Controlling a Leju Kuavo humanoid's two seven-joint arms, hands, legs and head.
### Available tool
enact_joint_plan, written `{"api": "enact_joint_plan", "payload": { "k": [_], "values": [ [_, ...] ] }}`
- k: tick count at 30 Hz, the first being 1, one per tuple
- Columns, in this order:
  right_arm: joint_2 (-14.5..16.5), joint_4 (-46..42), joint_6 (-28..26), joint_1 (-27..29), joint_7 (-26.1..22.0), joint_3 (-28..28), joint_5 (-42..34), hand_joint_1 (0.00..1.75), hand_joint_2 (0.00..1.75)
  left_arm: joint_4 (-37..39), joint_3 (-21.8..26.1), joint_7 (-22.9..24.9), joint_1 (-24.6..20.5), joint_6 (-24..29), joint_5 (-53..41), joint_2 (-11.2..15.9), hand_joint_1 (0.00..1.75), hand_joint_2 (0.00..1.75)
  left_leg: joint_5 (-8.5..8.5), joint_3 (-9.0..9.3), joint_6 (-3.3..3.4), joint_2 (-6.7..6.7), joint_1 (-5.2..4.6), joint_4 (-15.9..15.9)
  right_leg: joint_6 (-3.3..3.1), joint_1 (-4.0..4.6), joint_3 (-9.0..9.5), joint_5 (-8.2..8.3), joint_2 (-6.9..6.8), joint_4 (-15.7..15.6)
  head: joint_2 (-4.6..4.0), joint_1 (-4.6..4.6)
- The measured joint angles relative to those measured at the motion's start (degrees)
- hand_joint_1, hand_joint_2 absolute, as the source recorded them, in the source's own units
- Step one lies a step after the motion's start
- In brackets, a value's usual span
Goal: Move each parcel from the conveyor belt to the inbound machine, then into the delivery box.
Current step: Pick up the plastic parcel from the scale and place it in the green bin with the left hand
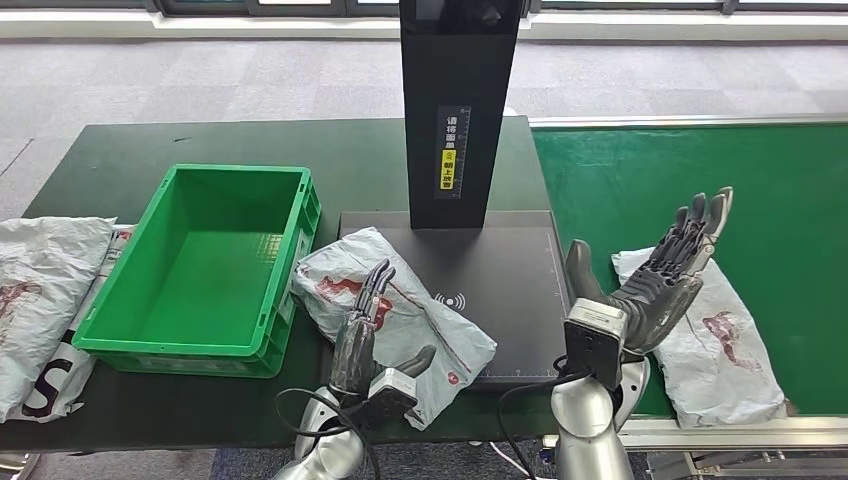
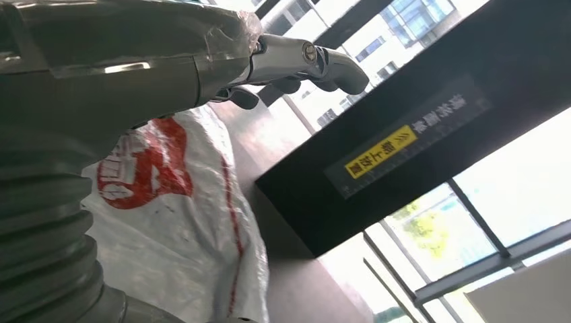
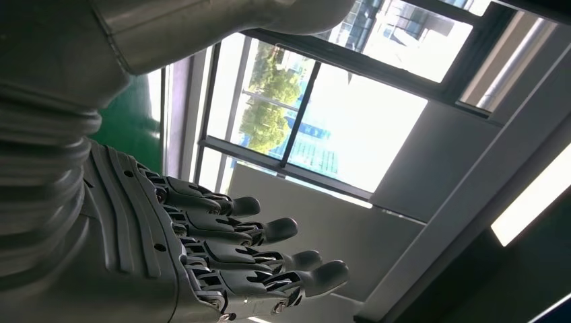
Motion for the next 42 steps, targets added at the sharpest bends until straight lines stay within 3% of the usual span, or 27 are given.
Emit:
{"api": "enact_joint_plan", "payload": {
  "k": [7,15,19,28,36,42],
  "values": [
    [0.0,-0.4,0.0,0.1,0.0,0.0,0.0,0.00,1.75,0.5,-2.6,1.4,-2.7,-0.3,-0.7,-0.2,0.00,1.75,0.00,-0.01,0.00,-0.01,0.00,0.0,0.00,0.00,0.01,0.00,0.00,0.0,0.00,0.01],
    [0.0,-4.4,0.0,0.5,0.0,0.8,0.9,0.00,1.75,12.9,-2.6,17.3,-14.2,-5.2,-8.7,-2.1,0.00,1.75,0.05,0.00,0.01,-0.06,-0.02,0.0,0.05,-0.03,0.06,0.09,-0.02,0.0,0.00,0.02],
    [-0.1,-6.3,0.0,0.8,0.0,0.8,1.1,0.00,1.75,17.2,-2.6,18.3,-17.1,-5.4,-9.1,-2.4,0.00,1.75,0.05,0.00,0.00,-0.04,-0.02,0.0,0.05,-0.02,0.04,0.09,-0.01,0.0,0.00,0.02],
    [-0.3,-8.6,0.0,1.2,0.0,0.9,1.1,0.00,1.75,20.9,-2.6,19.8,-19.1,-5.7,-10.0,-2.8,0.00,1.75,0.05,-0.03,0.00,-0.06,-0.02,0.0,0.03,-0.02,0.02,0.07,-0.01,0.0,0.00,0.02],
    [-0.5,-16.9,0.0,2.9,0.1,-0.5,0.5,0.00,1.75,27.3,-2.8,31.6,-23.0,-10.6,-16.2,-3.0,0.00,1.75,0.05,-0.02,0.00,-0.05,-0.02,0.0,0.03,-0.02,0.01,0.08,-0.01,0.0,0.00,0.01],
    [-0.5,-18.8,0.0,3.4,0.1,-1.7,0.5,0.00,1.75,30.6,-5.7,39.9,-25.4,-16.4,-20.3,-3.1,0.00,1.75,0.05,-0.01,0.00,-0.05,-0.02,0.0,0.03,-0.02,0.04,0.08,-0.01,0.0,0.00,0.01]
  ]
}}
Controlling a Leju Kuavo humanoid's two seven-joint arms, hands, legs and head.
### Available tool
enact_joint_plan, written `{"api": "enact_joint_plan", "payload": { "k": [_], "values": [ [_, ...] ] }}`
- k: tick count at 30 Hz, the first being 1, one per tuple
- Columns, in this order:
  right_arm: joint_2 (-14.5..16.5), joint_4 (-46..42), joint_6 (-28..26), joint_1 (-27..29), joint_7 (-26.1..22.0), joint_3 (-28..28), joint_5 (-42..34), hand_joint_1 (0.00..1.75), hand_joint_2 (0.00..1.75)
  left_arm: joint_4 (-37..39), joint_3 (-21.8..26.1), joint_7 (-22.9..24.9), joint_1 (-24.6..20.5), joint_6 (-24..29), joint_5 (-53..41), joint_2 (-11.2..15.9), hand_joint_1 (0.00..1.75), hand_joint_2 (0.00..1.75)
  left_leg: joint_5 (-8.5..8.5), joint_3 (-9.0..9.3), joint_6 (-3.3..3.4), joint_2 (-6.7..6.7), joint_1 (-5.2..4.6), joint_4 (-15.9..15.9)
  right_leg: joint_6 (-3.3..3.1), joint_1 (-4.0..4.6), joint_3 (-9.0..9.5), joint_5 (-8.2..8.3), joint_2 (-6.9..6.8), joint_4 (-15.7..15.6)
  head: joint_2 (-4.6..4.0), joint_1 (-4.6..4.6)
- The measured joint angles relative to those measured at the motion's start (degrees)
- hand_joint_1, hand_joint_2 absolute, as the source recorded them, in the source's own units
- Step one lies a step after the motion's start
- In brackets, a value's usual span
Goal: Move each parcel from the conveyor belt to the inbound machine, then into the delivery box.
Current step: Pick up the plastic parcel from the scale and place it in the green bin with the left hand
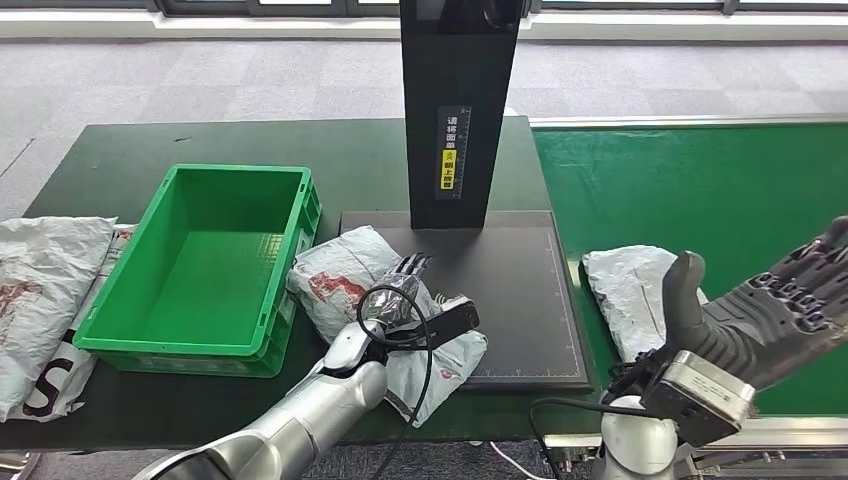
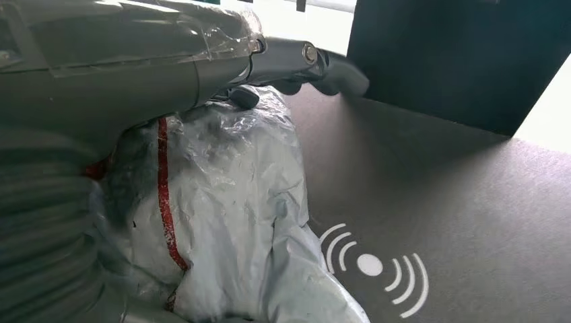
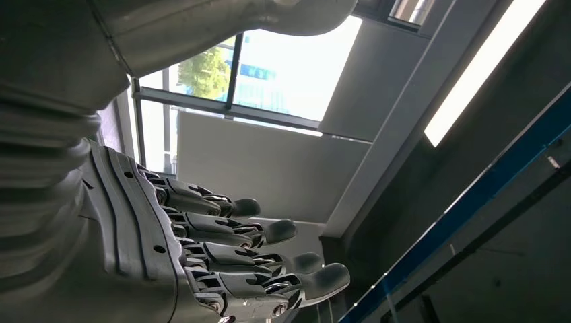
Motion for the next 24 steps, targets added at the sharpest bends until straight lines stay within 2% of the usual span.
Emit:
{"api": "enact_joint_plan", "payload": {
  "k": [1,2,3,5,6,7,8,13,24],
  "values": [
    [0.0,-0.2,0.0,0.1,0.0,-0.2,0.0,0.00,1.75,0.4,-0.6,1.3,-0.5,-0.7,-0.7,0.0,0.01,1.75,0.00,0.01,0.00,0.00,0.00,0.0,0.00,0.00,0.02,0.00,0.00,0.0,0.00,0.00],
    [0.0,-0.3,0.0,0.1,0.0,-0.3,0.0,0.00,1.75,0.9,-1.1,2.5,-0.9,-1.4,-1.4,0.0,0.12,1.75,0.00,0.03,0.00,0.00,0.00,0.0,0.00,0.00,0.04,0.00,0.00,0.0,0.00,0.01],
    [0.0,-0.3,0.0,0.1,0.0,-0.4,-0.1,0.00,1.75,1.3,-1.6,3.7,-1.4,-2.0,-2.1,-0.1,0.39,1.75,0.00,0.06,0.00,0.00,0.00,0.0,0.00,0.00,0.08,0.00,0.00,0.0,0.00,0.01],
    [0.0,-0.4,0.0,0.2,0.0,-0.6,-0.1,0.00,1.75,2.2,-2.3,5.9,-2.2,-3.5,-3.5,-0.2,1.20,1.75,-0.01,0.14,0.01,0.00,0.00,0.0,0.00,0.00,0.16,-0.01,-0.01,0.0,0.00,0.01],
    [0.0,-0.4,0.0,0.2,0.0,-0.7,-0.1,0.00,1.75,2.6,-2.5,6.8,-2.6,-4.3,-4.0,-0.2,1.54,1.75,-0.01,0.18,0.01,0.00,0.00,0.0,0.00,0.00,0.20,-0.01,-0.01,0.0,0.00,0.01],
    [0.0,-0.4,0.0,0.2,0.0,-0.8,-0.1,0.00,1.75,2.9,-2.8,7.5,-2.9,-5.2,-4.5,-0.2,1.70,1.75,-0.02,0.22,0.01,0.00,0.00,0.0,0.00,0.00,0.24,-0.01,-0.01,0.0,0.00,0.01],
    [0.0,-0.4,0.0,0.2,0.0,-0.9,-0.2,0.00,1.75,3.2,-3.0,8.0,-3.1,-6.1,-5.0,-0.2,1.75,1.75,-0.02,0.26,0.01,0.00,0.00,0.0,0.00,0.00,0.28,-0.01,0.00,0.0,0.00,0.01],
    [0.0,-0.4,0.0,0.3,0.1,-1.5,-0.6,0.00,1.75,3.9,-3.8,8.7,-3.6,-9.5,-7.1,-0.2,1.75,1.75,-0.01,0.41,0.00,0.03,0.00,0.0,-0.01,0.00,0.41,0.00,0.00,0.0,0.00,0.01],
    [0.0,-0.4,0.0,0.4,0.2,-2.2,-0.6,0.00,1.75,4.6,-3.9,8.8,-4.1,-10.5,-8.2,-0.2,1.75,1.75,0.06,0.43,-0.05,0.02,0.00,0.0,-0.02,0.00,0.44,0.04,-0.01,0.0,0.00,0.01]
  ]
}}
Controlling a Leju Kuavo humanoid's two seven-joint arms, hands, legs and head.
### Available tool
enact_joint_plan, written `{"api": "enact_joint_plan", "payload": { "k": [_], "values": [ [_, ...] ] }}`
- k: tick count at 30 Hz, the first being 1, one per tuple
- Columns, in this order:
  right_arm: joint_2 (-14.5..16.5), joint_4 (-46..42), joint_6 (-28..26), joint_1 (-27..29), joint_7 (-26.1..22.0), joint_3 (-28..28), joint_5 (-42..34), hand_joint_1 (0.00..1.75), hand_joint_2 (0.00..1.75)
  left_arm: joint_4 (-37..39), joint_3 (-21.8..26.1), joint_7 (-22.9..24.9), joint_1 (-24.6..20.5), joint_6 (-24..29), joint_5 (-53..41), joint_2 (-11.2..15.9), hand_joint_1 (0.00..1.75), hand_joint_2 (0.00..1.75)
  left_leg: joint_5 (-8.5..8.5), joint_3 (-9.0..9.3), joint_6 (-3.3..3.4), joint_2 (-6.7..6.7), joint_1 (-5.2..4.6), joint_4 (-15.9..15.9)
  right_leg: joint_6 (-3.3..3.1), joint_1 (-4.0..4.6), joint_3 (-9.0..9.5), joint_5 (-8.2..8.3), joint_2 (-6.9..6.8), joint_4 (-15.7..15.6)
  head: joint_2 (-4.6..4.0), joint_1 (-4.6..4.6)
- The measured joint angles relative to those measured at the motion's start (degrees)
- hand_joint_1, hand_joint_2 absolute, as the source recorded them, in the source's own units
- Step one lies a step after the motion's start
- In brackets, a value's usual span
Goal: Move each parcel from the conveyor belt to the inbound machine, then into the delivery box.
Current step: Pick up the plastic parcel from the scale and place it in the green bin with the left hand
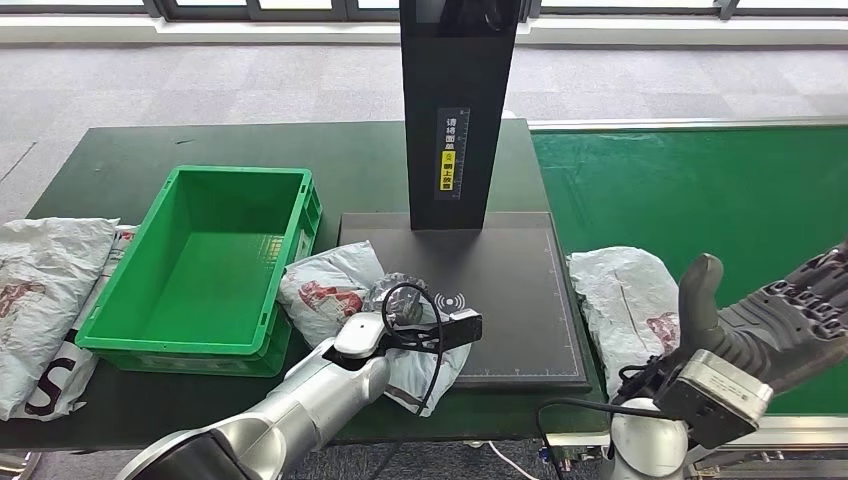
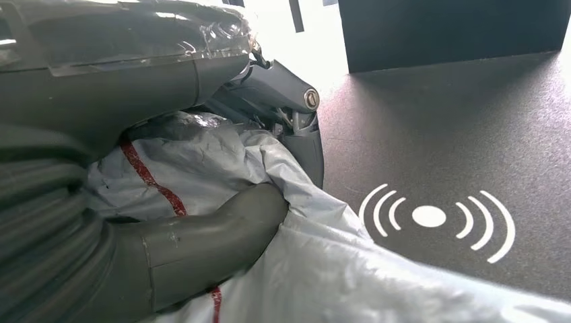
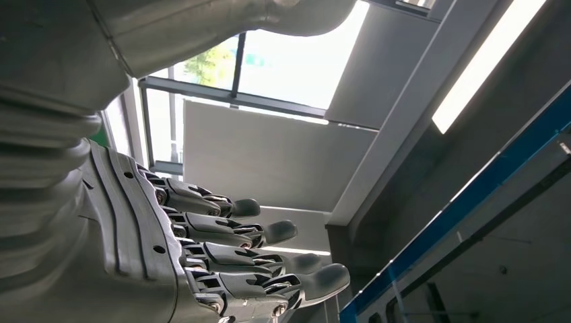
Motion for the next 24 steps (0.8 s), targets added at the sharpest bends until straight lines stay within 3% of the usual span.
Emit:
{"api": "enact_joint_plan", "payload": {
  "k": [11,13,16,18,21,24],
  "values": [
    [0.0,0.0,0.0,0.1,-0.1,-0.4,0.0,0.00,1.75,0.3,0.0,-0.6,0.2,2.3,-1.6,0.1,1.75,1.75,-0.02,-0.02,0.00,0.00,0.00,0.0,0.00,0.00,-0.03,-0.02,0.00,0.0,0.00,0.01],
    [0.0,0.0,0.0,0.2,-0.1,-0.6,0.1,0.00,1.75,-0.1,0.1,-4.2,0.7,6.2,-0.6,0.2,1.75,1.75,-0.01,-0.04,0.00,0.00,0.00,0.0,0.00,0.00,-0.06,-0.01,0.01,0.0,0.00,-0.01],
    [0.0,-0.1,0.0,0.3,-0.2,-0.8,0.2,0.00,1.75,-2.8,1.3,-14.6,1.9,18.7,2.5,0.2,1.75,1.75,0.05,-0.21,0.01,-0.08,0.00,0.0,0.01,0.00,-0.20,0.00,-0.04,0.0,0.00,0.00],
    [0.0,-0.1,0.0,0.3,-0.2,-0.8,0.2,0.00,1.75,-5.1,2.3,-18.8,1.9,24.6,3.6,0.2,1.75,1.75,0.07,-0.27,0.00,-0.12,0.00,0.0,0.01,0.00,-0.24,0.01,-0.07,0.0,0.00,0.01],
    [0.0,-0.1,0.0,0.4,-0.2,-0.9,0.3,0.00,1.75,-7.8,3.5,-20.2,2.1,26.6,3.3,0.2,1.75,1.75,0.05,-0.28,0.00,-0.09,-0.01,0.0,0.01,-0.01,-0.27,0.01,-0.04,0.0,0.00,-0.01],
    [0.0,-0.1,0.0,0.4,-0.2,-1.0,0.2,0.00,1.75,-16.5,6.2,-20.4,4.7,27.1,-4.9,0.4,1.75,1.75,0.06,-0.40,0.00,-0.14,-0.01,0.0,0.01,-0.01,-0.36,0.02,-0.06,0.0,0.00,-0.01]
  ]
}}
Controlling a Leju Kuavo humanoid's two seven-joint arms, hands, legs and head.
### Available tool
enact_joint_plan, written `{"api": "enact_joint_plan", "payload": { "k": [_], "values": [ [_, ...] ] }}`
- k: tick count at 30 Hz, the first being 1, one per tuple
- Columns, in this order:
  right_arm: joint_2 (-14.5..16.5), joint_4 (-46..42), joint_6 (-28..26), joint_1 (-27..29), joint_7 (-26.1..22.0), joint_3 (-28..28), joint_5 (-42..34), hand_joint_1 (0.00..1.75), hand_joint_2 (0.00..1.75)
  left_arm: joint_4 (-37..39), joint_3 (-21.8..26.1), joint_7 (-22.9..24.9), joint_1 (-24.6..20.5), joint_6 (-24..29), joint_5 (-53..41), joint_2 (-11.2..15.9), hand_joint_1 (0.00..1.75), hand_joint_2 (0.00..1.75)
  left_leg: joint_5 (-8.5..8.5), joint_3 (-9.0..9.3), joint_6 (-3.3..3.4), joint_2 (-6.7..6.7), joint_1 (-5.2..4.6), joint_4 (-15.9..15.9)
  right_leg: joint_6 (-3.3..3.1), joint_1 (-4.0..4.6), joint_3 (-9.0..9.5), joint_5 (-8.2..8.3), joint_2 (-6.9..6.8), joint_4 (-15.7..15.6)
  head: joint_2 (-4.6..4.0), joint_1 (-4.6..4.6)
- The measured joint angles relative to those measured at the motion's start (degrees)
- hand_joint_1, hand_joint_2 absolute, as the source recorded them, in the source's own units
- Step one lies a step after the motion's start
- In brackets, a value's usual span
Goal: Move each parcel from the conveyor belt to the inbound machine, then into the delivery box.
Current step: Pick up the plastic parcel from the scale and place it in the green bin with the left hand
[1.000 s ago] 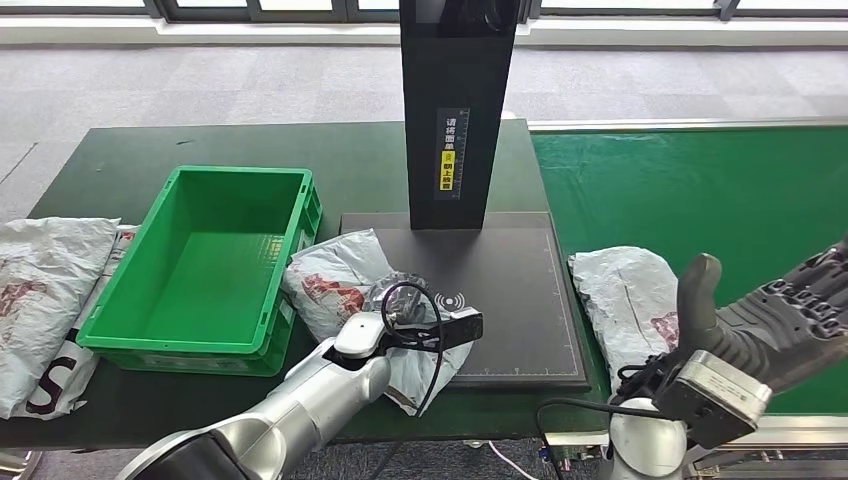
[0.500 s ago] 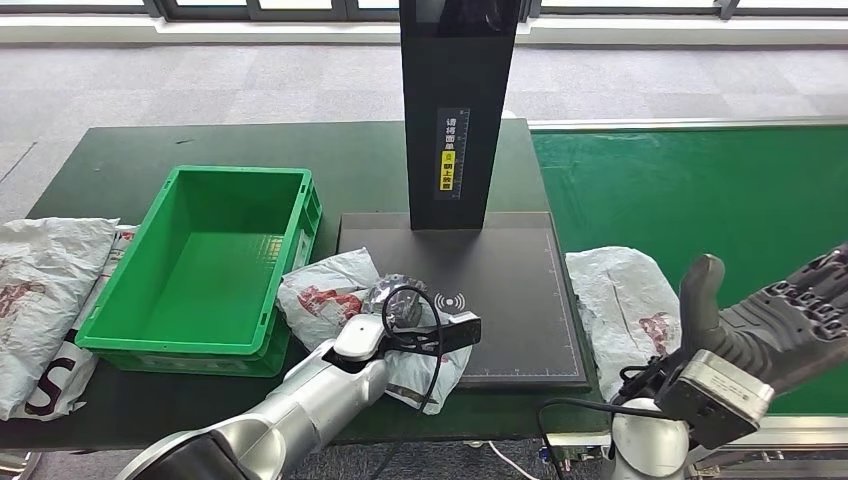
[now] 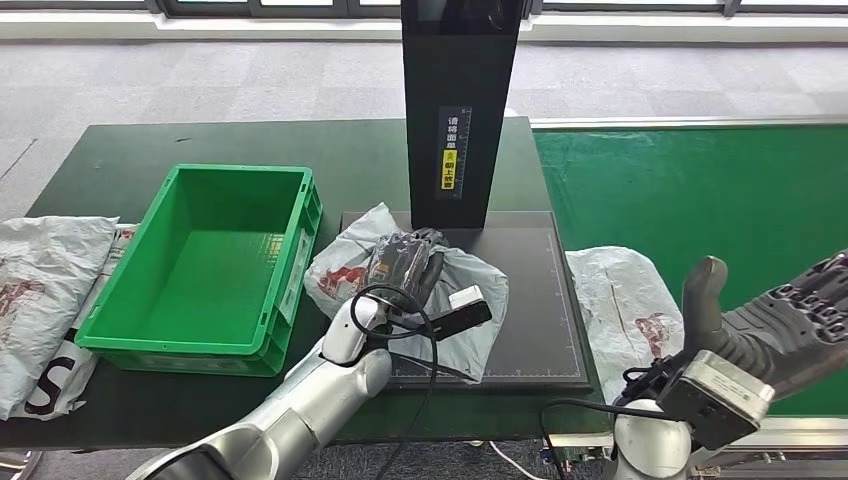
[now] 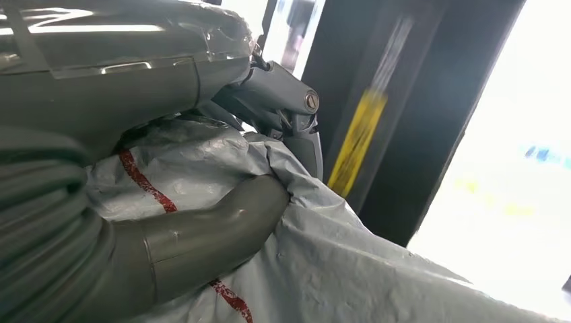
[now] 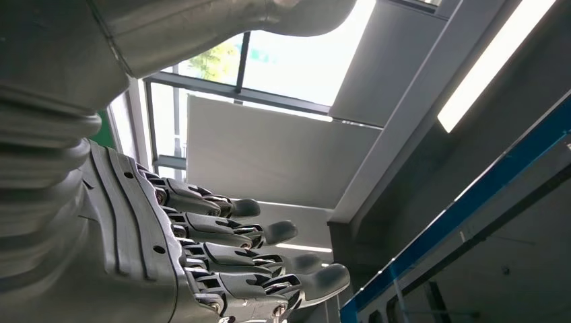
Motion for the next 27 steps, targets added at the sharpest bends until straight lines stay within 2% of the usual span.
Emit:
{"api": "enact_joint_plan", "payload": {
  "k": [4,7,9,20,27],
  "values": [
    [0.0,0.0,0.0,0.0,0.0,0.0,-0.1,0.00,1.75,-19.3,5.7,-0.5,3.4,0.6,-16.8,-0.2,1.75,1.75,-0.03,-0.05,-0.02,0.06,0.00,0.0,-0.01,0.00,-0.07,0.00,0.06,0.0,0.00,0.00],
    [0.0,0.1,0.0,0.0,0.0,-0.1,-0.3,0.00,1.75,-31.2,8.3,-1.8,5.2,0.6,-19.7,-0.3,1.75,1.75,-0.04,-0.05,-0.04,0.06,0.01,0.0,-0.01,0.01,-0.09,-0.01,0.07,0.0,0.00,0.00],
    [0.0,0.1,0.0,0.0,0.0,-0.2,-0.5,0.00,1.75,-36.4,9.3,-2.9,6.1,0.6,-19.5,-0.3,1.75,1.75,-0.04,-0.06,-0.04,0.04,0.01,0.0,0.00,0.01,-0.09,-0.03,0.05,0.0,0.00,0.01],
    [0.0,0.1,0.0,0.0,0.0,-0.2,-0.6,0.00,1.75,-39.3,9.9,-3.3,6.6,0.6,-19.6,-0.4,1.75,1.75,-0.04,-0.06,-0.04,0.02,0.01,0.0,0.00,0.01,-0.08,-0.04,0.04,0.0,0.00,0.01],
    [0.0,0.3,0.0,0.0,0.0,-0.4,-0.7,0.00,1.75,-49.1,11.6,-3.3,8.4,0.6,-20.5,-0.5,1.75,1.75,-0.03,-0.06,-0.03,0.02,0.00,0.0,0.00,0.00,-0.06,-0.03,0.03,0.0,0.00,0.00]
  ]
}}
